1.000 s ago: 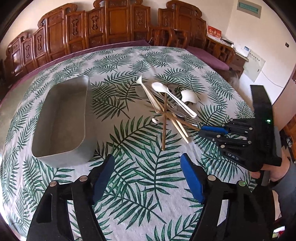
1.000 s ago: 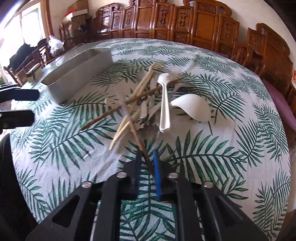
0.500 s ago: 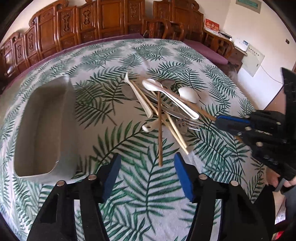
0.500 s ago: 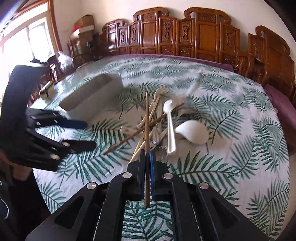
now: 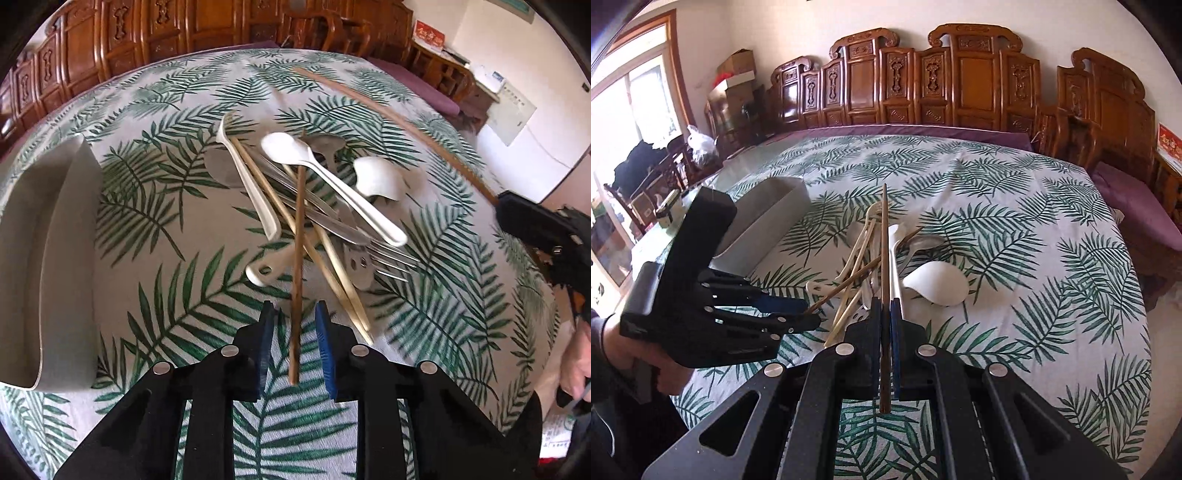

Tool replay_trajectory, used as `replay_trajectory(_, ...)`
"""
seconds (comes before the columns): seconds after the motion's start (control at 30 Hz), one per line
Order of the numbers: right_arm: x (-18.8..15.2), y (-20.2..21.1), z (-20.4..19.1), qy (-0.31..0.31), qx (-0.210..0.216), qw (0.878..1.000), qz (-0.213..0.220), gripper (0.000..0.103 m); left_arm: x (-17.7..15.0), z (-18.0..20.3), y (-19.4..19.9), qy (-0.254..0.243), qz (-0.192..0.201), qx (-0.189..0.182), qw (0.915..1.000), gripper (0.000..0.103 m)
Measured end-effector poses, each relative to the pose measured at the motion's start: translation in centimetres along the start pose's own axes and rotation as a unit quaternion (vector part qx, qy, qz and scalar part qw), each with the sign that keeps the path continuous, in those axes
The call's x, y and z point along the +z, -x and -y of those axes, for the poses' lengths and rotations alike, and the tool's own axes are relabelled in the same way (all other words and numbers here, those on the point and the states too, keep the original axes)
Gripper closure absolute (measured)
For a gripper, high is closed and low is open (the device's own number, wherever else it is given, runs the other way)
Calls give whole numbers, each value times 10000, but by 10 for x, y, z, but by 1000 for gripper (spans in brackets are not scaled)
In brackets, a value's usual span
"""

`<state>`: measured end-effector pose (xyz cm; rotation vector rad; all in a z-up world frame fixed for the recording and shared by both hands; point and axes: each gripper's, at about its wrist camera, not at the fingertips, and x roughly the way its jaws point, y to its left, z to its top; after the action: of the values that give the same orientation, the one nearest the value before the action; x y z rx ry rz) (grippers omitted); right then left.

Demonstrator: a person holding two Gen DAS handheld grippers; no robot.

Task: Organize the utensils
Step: 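Carry the chopstick with the right tool into the grey tray and open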

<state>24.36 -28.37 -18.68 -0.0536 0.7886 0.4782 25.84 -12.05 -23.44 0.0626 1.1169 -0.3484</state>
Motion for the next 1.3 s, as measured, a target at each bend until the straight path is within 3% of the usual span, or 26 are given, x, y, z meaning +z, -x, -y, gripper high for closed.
replay_trajectory(0.03,0,1,1,-12,-11,10000,8,97,1,1,0,1,-9,-5,10000,97)
replay_trajectory(0.07,1,1,1,-23,-23,10000,10,97,1,1,2,-4,-2,-16,10000,98)
replay_trajectory(0.5,8,18,-13,-114,-271,9995,-84,97,2,12,69,-233,400,-25,9989,99)
replay_trajectory(0.77,6,26,-34,-171,-414,9988,-206,97,-21,6,109,-374,617,-118,9973,99)
replay_trajectory(0.97,9,24,-67,-56,-336,9992,-225,97,-34,-19,141,-265,859,-68,9959,99)
replay_trajectory(1.3,26,5,-118,67,-95,9996,-241,97,-36,-94,170,195,1091,409,9930,99)
